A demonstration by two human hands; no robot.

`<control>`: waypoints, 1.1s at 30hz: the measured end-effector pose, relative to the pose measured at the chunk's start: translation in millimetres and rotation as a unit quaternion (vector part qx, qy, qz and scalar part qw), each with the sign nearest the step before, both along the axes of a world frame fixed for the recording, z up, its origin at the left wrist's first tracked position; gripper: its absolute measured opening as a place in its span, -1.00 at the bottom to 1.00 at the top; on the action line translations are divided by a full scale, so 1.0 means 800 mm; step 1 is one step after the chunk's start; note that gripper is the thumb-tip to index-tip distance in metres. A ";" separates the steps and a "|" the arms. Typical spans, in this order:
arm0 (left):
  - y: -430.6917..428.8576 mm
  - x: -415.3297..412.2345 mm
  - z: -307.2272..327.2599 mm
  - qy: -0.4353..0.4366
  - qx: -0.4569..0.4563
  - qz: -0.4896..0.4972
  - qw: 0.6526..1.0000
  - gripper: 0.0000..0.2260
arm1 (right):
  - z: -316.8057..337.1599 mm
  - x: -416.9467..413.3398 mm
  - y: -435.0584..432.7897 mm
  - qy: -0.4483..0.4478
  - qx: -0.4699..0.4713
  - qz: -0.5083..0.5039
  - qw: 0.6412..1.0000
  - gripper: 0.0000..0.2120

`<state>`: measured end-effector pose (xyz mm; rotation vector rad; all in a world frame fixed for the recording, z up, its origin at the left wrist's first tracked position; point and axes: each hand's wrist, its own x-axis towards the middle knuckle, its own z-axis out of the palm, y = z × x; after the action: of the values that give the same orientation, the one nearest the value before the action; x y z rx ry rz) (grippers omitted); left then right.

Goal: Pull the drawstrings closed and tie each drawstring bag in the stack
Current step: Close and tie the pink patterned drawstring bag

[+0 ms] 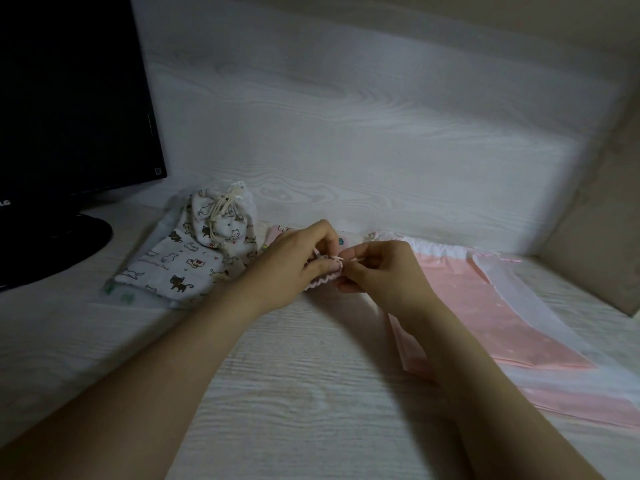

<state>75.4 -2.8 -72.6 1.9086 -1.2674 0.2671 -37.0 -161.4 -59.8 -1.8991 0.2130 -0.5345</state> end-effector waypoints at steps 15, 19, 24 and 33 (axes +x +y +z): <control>0.038 0.002 0.027 -0.051 0.261 0.156 0.951 -0.52 | 0.006 -0.003 0.000 0.011 0.171 -0.019 0.985 -0.86; 0.041 0.008 0.029 -0.074 0.276 0.172 0.943 -0.60 | 0.003 0.001 -0.007 -0.032 0.195 -0.073 0.977 -0.87; 0.041 0.016 0.021 -0.086 0.203 0.218 0.951 -0.82 | 0.004 -0.001 -0.015 -0.070 0.229 -0.124 0.963 -0.86; 0.027 0.019 0.033 0.201 0.041 0.210 0.956 -0.74 | 0.003 0.000 -0.016 -0.065 0.248 -0.119 0.959 -0.83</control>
<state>90.7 19.0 -46.0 2.1573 -0.6087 0.0338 -37.2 -173.9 -57.8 -1.3521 0.4493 -0.6916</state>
